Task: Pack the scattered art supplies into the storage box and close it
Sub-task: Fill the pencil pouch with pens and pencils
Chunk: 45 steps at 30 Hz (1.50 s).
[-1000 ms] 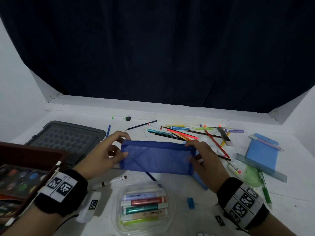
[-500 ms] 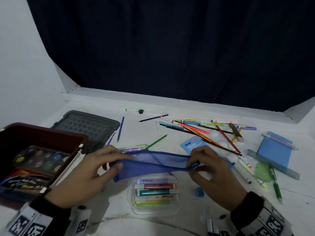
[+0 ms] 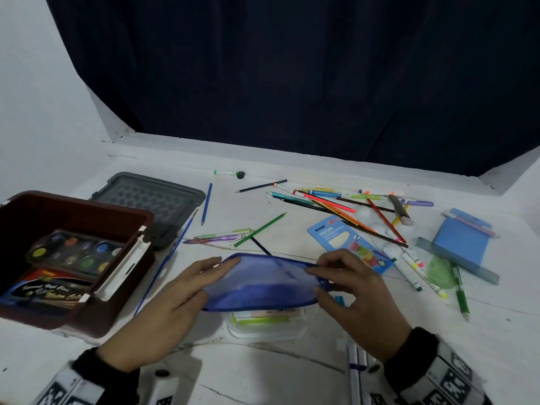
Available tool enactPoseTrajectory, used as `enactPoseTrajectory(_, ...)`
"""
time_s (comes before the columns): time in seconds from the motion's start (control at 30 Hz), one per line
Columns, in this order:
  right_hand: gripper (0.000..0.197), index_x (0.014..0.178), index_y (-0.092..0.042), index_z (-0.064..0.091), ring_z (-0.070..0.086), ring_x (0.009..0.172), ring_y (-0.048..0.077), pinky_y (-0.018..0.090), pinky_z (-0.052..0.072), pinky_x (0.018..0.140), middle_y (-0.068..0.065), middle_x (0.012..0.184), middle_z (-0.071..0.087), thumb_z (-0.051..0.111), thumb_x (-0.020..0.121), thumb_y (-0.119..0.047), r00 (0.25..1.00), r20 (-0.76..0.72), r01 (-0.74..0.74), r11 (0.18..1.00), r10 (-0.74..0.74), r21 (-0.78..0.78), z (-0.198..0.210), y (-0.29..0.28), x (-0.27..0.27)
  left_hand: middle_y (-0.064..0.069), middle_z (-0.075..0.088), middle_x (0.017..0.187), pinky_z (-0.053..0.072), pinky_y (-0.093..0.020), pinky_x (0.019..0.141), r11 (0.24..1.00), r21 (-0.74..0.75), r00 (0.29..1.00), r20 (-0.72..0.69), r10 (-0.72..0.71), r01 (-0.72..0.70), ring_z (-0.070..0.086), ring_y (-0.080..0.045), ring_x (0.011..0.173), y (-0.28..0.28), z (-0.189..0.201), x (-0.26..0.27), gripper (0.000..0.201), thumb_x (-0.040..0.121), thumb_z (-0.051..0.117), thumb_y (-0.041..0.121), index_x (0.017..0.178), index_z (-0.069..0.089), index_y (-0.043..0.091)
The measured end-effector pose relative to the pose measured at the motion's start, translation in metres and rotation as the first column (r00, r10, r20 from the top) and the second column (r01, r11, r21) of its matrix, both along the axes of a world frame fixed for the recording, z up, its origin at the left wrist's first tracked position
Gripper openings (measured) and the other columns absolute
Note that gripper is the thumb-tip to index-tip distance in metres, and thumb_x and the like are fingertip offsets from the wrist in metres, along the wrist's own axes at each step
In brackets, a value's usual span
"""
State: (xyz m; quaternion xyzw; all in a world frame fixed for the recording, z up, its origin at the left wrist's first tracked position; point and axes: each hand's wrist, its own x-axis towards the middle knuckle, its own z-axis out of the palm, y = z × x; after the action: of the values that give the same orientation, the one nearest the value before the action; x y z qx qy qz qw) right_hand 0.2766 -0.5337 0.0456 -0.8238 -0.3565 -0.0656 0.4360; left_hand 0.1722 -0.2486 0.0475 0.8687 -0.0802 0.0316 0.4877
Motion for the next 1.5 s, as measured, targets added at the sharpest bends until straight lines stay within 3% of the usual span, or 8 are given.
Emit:
enactPoseTrajectory(0.2,0.022,0.119,-0.035,0.056,0.051,0.117,0.003,0.011,0.050,0.081,-0.012,0.124,0.049,0.052,0.097,-0.033,0.997,-0.023,0.073,0.989,-0.071,0.126,0.014,-0.014,-0.002,0.027,0.049,0.145,0.051,-0.031,0.103,0.952,-0.281,0.991,-0.084,0.105,-0.125,0.045,0.001,0.136,-0.003,0.001,0.000,0.063,0.101,0.044,-0.002,0.132,0.056,0.052)
enactPoseTrajectory(0.37,0.010,0.102,-0.029,0.061,0.058,0.087,0.003,0.023,0.050,0.073,-0.012,0.095,0.059,0.060,0.092,-0.027,0.975,0.059,0.221,0.947,-0.213,-0.233,-0.004,-0.042,0.032,0.013,0.054,0.146,0.052,-0.038,0.101,0.888,-0.427,0.985,-0.091,0.147,-0.172,0.050,-0.010,0.136,-0.001,0.005,0.003,0.059,0.097,0.047,-0.009,0.136,0.060,0.032)
enactPoseTrajectory(0.53,0.019,0.115,-0.035,0.054,0.054,0.094,0.006,0.026,0.049,0.085,-0.011,0.107,0.053,0.051,0.097,-0.039,0.983,-0.050,0.093,0.717,-0.176,-0.691,-0.018,-0.040,0.047,0.010,0.065,0.133,0.053,-0.038,0.100,0.916,-0.353,0.980,-0.009,0.200,-0.191,0.058,-0.012,0.128,-0.009,0.012,0.006,0.048,0.086,0.064,0.012,0.132,0.064,0.028)
enactPoseTrajectory(0.77,0.033,0.123,-0.026,0.050,0.055,0.105,0.021,0.038,0.050,0.089,0.002,0.116,0.053,0.047,0.096,-0.044,0.992,-0.109,-0.065,0.451,-0.071,-0.890,-0.022,-0.023,0.058,0.016,0.070,0.122,0.051,-0.029,0.098,0.939,-0.249,0.965,0.051,0.257,-0.237,0.064,-0.006,0.117,-0.025,0.014,0.019,0.050,0.077,0.075,0.019,0.126,0.067,0.027)
enactPoseTrajectory(1.0,0.017,0.110,-0.024,0.059,0.053,0.100,0.014,0.029,0.049,0.089,0.000,0.111,0.057,0.058,0.093,-0.022,0.971,-0.170,-0.033,0.616,-0.165,-0.787,-0.021,-0.020,0.061,0.022,0.068,0.123,0.054,-0.015,0.088,0.952,-0.205,0.970,0.047,0.240,-0.226,0.066,-0.002,0.112,-0.037,0.006,0.032,0.056,0.073,0.078,0.021,0.127,0.066,0.025)
enactPoseTrajectory(1.2,0.009,0.087,-0.026,0.063,0.053,0.072,0.005,0.013,0.038,0.063,-0.008,0.089,0.063,0.069,0.086,-0.019,0.953,0.012,0.297,0.926,-0.303,-0.232,0.014,-0.036,0.050,0.020,0.068,0.124,0.054,-0.022,0.093,0.963,-0.064,0.962,0.066,0.265,-0.261,0.064,0.005,0.112,-0.050,0.004,0.040,0.060,0.072,0.076,0.036,0.130,0.064,0.031)
enactPoseTrajectory(1.33,0.010,0.087,-0.022,0.067,0.057,0.074,0.009,0.010,0.041,0.065,-0.010,0.089,0.062,0.072,0.085,-0.013,0.988,0.046,0.150,0.987,-0.148,-0.060,0.045,-0.034,0.037,0.025,0.069,0.119,0.057,-0.029,0.090,0.971,0.002,0.970,0.051,0.237,-0.237,0.065,0.006,0.109,-0.069,0.010,0.042,0.062,0.072,0.075,0.041,0.132,0.062,0.037)
enactPoseTrajectory(1.5,0.012,0.095,-0.017,0.070,0.060,0.088,0.008,0.021,0.050,0.078,-0.005,0.099,0.066,0.069,0.086,-0.009,0.996,0.072,-0.046,0.986,0.059,-0.162,0.038,-0.045,0.029,0.035,0.069,0.108,0.050,-0.007,0.079,0.979,-0.026,0.979,0.020,0.202,-0.202,0.064,0.012,0.102,-0.107,0.019,0.044,0.059,0.077,0.082,0.018,0.130,0.063,0.035)
